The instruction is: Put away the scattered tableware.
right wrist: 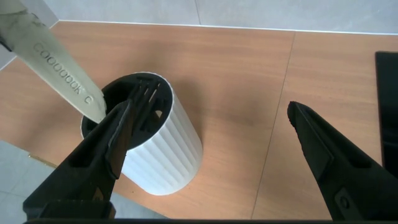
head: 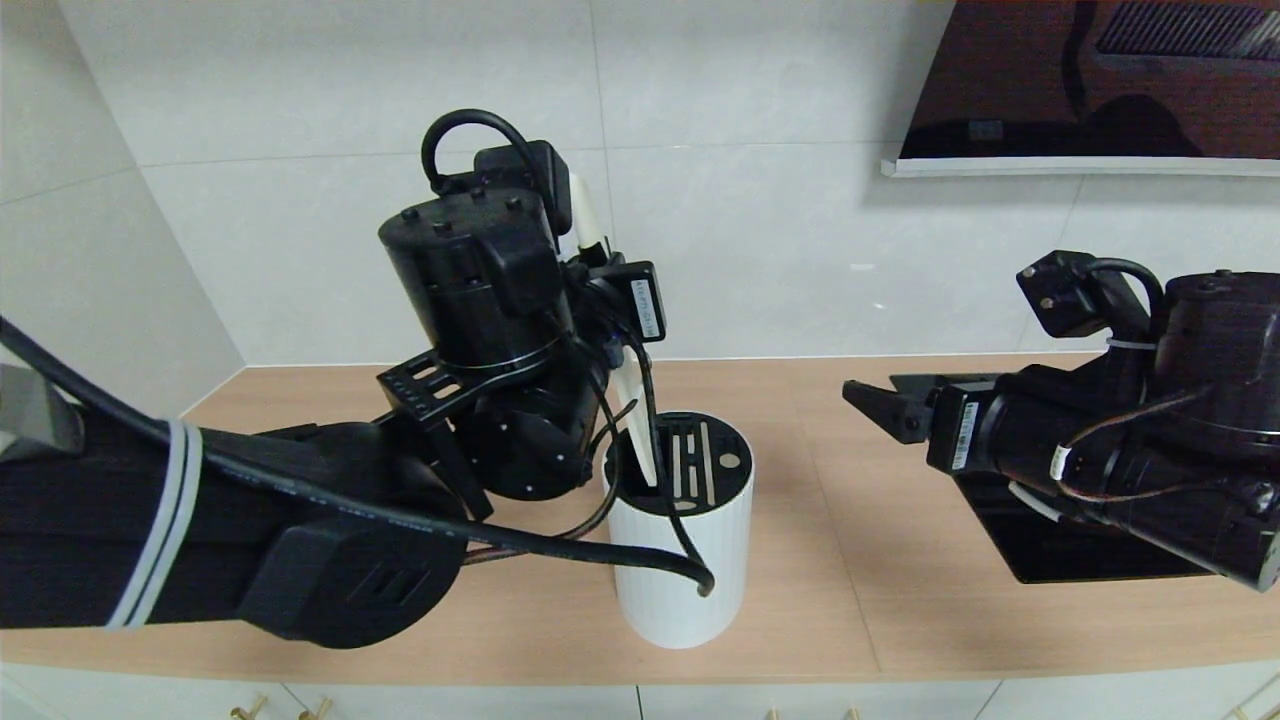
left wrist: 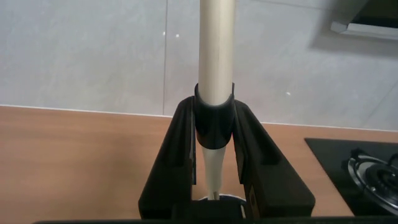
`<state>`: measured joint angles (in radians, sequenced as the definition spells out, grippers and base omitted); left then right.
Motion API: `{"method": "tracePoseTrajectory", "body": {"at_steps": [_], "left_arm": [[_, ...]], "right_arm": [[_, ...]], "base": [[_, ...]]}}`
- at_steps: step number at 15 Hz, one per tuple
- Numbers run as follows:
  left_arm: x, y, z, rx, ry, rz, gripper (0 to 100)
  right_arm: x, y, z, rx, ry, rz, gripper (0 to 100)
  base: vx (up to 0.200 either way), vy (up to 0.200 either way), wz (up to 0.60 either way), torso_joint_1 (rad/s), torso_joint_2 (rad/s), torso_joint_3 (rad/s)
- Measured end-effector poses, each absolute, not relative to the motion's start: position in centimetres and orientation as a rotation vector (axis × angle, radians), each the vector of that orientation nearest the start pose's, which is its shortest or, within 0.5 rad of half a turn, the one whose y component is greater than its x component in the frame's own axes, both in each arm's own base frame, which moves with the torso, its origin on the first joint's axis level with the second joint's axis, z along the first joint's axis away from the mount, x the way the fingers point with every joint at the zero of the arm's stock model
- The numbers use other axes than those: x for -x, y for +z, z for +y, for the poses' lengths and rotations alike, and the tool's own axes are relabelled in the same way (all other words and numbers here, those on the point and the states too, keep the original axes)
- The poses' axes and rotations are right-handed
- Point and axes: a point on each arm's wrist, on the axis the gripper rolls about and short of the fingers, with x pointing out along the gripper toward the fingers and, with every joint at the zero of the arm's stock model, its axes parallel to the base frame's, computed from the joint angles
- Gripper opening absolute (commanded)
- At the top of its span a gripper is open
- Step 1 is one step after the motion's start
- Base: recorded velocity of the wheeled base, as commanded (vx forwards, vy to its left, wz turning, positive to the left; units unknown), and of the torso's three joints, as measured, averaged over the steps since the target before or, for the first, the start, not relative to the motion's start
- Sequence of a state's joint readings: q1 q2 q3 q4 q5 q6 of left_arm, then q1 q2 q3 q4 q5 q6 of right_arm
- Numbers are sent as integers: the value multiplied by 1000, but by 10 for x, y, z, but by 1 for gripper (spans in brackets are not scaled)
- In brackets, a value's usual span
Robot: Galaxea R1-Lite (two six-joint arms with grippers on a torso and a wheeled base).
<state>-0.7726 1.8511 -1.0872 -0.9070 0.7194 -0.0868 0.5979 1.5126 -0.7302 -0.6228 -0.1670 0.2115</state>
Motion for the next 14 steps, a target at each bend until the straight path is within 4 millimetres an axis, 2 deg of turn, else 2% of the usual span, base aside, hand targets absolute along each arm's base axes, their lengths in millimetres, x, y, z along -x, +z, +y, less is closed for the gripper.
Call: {"method": "tracePoseTrajectory", "body": {"at_steps": [5,14], "left_arm": [[-269,225,-245,169,-63,-81,0],[-266,190,-262,102,-80,-2,0]], "right_arm": [[-217,213,144,-147,413,196,100],[-217,213,144,-146,416,195,100]], "base": [[0,0,0,0,0,0],[0,0,0,0,0,0]]}}
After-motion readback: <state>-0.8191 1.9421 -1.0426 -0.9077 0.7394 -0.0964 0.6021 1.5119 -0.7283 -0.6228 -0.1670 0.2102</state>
